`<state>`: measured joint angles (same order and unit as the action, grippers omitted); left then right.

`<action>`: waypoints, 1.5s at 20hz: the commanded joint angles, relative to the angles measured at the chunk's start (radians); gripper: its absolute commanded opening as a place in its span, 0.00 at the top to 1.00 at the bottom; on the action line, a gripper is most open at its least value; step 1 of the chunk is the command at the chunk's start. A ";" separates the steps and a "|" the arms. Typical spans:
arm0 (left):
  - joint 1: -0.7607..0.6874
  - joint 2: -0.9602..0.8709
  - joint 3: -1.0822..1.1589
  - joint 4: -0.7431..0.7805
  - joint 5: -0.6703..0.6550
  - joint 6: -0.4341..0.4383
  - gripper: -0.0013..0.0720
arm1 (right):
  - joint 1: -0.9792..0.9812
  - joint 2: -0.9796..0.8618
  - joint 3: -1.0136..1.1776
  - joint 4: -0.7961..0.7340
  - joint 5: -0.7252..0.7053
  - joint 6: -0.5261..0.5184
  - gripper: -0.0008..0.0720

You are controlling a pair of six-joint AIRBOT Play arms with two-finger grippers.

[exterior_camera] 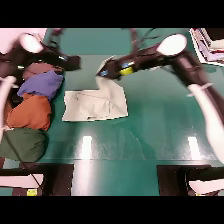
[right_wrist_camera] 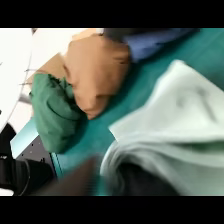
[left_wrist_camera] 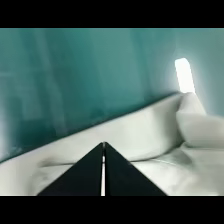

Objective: Fold the shirts.

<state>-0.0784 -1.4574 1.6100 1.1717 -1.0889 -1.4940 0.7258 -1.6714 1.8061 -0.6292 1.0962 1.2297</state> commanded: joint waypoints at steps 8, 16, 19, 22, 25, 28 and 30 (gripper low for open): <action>0.217 0.168 0.000 0.057 -0.119 0.013 0.95 | 0.004 -0.159 0.049 -0.227 0.163 0.076 0.40; 0.208 0.167 -0.003 0.051 -0.122 0.013 0.95 | -0.355 0.087 -0.570 -0.204 0.021 0.168 0.12; 0.166 0.167 -0.003 0.053 -0.104 0.013 0.95 | -0.360 0.015 -0.635 -0.064 -0.009 0.117 0.12; 0.119 0.167 -0.003 0.053 -0.089 0.013 0.95 | -0.296 -0.093 -0.592 0.067 -0.022 0.051 0.13; 0.080 0.167 -0.003 0.053 -0.087 0.013 0.95 | -0.215 -0.190 -0.459 0.087 -0.024 0.051 0.26; 0.053 0.167 -0.003 0.052 -0.087 0.010 0.95 | -0.161 -0.244 -0.333 0.082 -0.049 0.051 0.57; 0.034 0.167 -0.003 0.052 -0.091 0.009 0.95 | -0.158 -0.257 -0.273 0.076 -0.048 0.051 0.92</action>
<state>-0.0170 -1.2911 1.6070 1.2236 -1.1782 -1.4815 0.5396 -1.8915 1.4422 -0.5816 1.0565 1.2854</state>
